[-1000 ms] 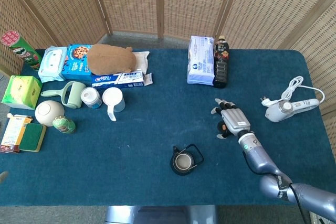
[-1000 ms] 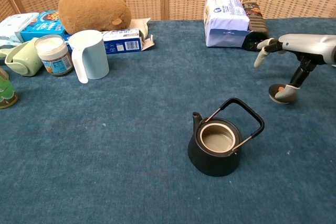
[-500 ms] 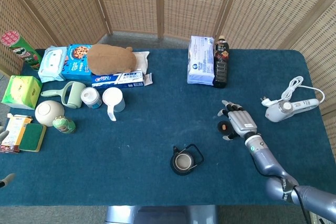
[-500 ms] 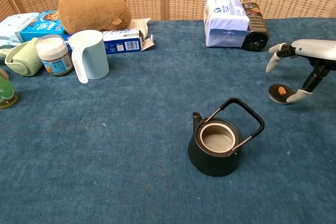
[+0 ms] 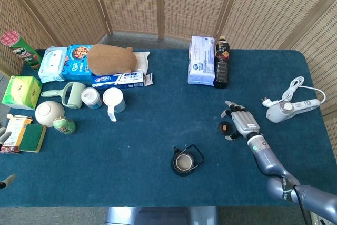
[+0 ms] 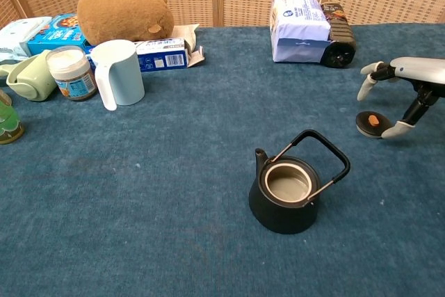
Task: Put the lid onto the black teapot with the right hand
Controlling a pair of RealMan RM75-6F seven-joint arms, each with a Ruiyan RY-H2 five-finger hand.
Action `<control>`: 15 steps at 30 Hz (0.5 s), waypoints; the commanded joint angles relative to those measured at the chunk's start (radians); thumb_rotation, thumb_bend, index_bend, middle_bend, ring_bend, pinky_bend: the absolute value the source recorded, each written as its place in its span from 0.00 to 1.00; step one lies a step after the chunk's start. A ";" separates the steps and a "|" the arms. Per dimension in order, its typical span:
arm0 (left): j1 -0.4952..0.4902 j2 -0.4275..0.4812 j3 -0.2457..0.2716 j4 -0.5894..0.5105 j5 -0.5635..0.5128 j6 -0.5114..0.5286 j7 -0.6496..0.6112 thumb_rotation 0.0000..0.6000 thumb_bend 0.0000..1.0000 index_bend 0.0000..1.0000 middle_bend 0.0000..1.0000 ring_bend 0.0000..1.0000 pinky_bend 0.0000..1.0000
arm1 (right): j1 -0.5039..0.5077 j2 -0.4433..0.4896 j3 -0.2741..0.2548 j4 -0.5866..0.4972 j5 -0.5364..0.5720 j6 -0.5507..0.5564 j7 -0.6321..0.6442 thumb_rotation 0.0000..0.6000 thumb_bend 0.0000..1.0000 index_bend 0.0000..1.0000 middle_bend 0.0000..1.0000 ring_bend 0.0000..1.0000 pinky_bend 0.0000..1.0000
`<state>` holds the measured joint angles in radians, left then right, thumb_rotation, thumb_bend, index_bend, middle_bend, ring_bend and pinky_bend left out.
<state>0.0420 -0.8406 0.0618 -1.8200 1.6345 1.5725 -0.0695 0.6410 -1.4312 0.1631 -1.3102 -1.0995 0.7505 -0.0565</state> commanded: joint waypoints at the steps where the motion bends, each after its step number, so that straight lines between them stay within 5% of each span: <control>1: 0.000 0.000 0.000 -0.001 0.000 0.000 0.001 1.00 0.10 0.00 0.00 0.00 0.06 | 0.004 -0.004 -0.001 0.008 0.003 -0.004 -0.001 1.00 0.15 0.30 0.02 0.00 0.00; 15: 0.001 0.000 0.000 0.000 0.005 0.007 -0.007 1.00 0.10 0.00 0.00 0.00 0.06 | 0.012 -0.020 -0.009 0.031 0.018 -0.012 -0.004 1.00 0.17 0.30 0.02 0.00 0.00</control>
<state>0.0434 -0.8401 0.0618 -1.8198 1.6390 1.5799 -0.0765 0.6526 -1.4509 0.1538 -1.2795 -1.0819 0.7380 -0.0608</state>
